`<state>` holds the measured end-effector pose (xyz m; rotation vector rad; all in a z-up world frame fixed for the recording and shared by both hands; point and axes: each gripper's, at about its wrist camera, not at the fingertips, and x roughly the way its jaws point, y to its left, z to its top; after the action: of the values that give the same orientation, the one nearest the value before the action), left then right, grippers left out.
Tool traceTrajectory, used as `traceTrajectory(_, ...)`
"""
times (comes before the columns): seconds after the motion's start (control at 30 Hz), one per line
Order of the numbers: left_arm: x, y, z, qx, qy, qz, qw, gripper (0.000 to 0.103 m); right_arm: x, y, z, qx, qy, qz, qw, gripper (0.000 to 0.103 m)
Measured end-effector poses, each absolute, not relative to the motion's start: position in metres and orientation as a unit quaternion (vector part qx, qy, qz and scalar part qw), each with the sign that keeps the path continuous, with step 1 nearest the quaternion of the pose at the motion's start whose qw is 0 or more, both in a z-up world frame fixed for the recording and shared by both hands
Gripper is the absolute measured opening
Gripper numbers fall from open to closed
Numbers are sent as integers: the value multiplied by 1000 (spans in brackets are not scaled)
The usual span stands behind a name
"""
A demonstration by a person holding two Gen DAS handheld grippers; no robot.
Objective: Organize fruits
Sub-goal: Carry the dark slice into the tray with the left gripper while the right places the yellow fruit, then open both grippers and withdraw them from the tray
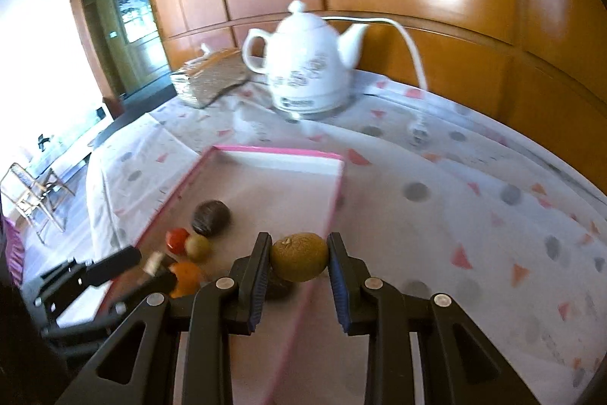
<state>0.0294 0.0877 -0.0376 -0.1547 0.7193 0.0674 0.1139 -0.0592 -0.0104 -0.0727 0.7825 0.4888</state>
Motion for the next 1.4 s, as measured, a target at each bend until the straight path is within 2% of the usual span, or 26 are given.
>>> traceTrajectory(0.3, 28, 98, -36, -83, 349, 53, 932, 57, 126, -28, -25, -27, 401, 269, 875, 32)
traceTrajectory(0.4, 27, 98, -35, -83, 348, 54, 932, 59, 123, -32, -22, -21, 396, 263, 880, 37)
traceTrajectory(0.63, 22, 95, -30, -76, 341, 58, 935, 68, 107, -47, -11, -15, 374, 236, 897, 37)
traceTrajectory(0.73, 18, 93, -26, -77, 335, 62, 937, 78, 94, -53, -7, -27, 359, 207, 910, 37)
traceTrajectory(0.8, 16, 92, -23, -75, 332, 72, 938, 91, 82, -59, -6, -33, 349, 190, 917, 37)
traceTrajectory(0.93, 11, 89, -17, -80, 319, 73, 942, 93, 67, -67, -11, -34, 352, 179, 918, 37)
traceTrajectory(1.0, 8, 87, -15, -75, 319, 75, 942, 102, 59, -71, -14, -39, 352, 166, 920, 37)
traceTrajectory(1.17, 0, 85, -13, -88, 317, 42, 943, 102, 43, -78, -21, -37, 353, 148, 923, 37)
traceTrajectory(1.23, -6, 79, -11, -73, 310, 38, 947, 92, 38, -80, -24, -35, 358, 149, 921, 37)
traceTrajectory(1.4, -12, 73, -6, -63, 299, 32, 952, 91, 29, -84, -30, -33, 368, 149, 917, 37)
